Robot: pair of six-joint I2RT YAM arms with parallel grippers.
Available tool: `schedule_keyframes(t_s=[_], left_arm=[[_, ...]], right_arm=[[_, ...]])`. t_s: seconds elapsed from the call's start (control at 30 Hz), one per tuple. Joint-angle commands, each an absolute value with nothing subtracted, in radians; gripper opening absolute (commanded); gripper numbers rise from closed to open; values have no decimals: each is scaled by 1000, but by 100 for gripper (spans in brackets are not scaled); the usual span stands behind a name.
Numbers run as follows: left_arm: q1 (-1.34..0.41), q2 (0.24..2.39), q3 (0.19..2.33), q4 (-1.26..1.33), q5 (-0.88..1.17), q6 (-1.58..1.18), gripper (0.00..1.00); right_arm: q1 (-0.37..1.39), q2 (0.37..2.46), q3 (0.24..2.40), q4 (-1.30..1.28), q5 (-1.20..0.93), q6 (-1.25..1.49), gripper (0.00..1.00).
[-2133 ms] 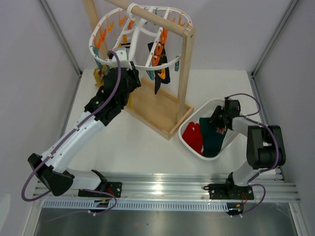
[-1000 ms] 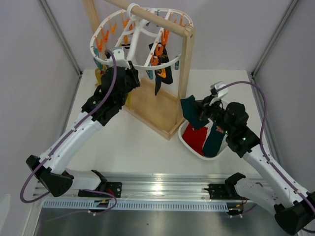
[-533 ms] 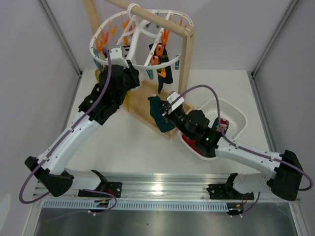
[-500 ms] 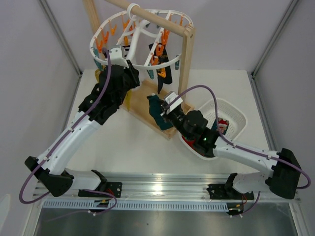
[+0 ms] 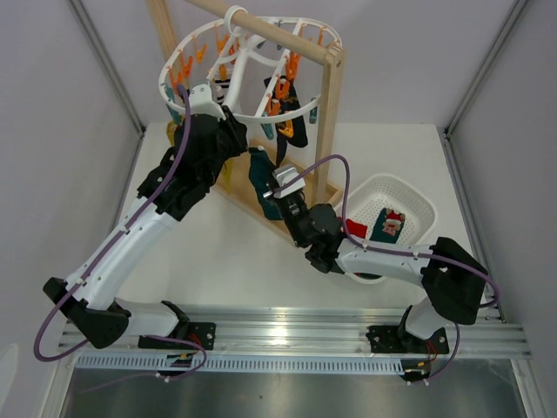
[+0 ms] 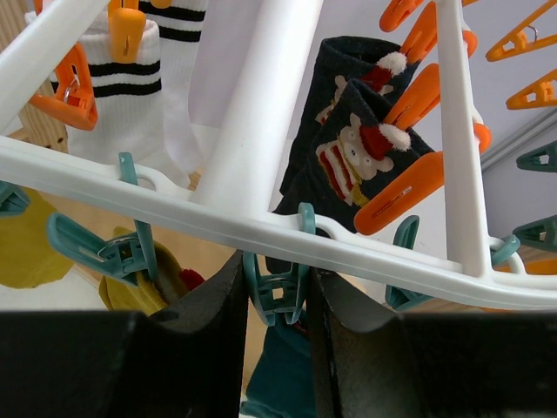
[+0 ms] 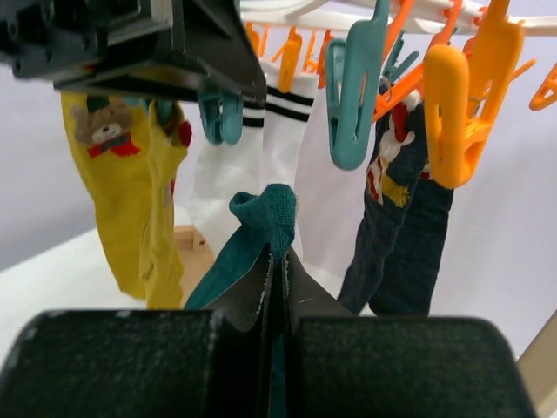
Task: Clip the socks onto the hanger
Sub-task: Clamp the sock onto the hanger.
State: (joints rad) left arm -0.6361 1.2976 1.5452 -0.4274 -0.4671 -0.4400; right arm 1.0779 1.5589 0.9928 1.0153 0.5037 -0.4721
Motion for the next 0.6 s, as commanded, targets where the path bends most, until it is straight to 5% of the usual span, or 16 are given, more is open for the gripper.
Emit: schedule_keyframes(t_s=[0.0, 0.57], left_arm=[[-630, 1290, 1583, -425, -453, -471, 11], [-630, 1284, 1571, -414, -483, -526, 11]], right_arm=[[1081, 1594, 1065, 1209, 571, -468, 0], [1097, 1666, 1112, 1266, 569, -428, 0]])
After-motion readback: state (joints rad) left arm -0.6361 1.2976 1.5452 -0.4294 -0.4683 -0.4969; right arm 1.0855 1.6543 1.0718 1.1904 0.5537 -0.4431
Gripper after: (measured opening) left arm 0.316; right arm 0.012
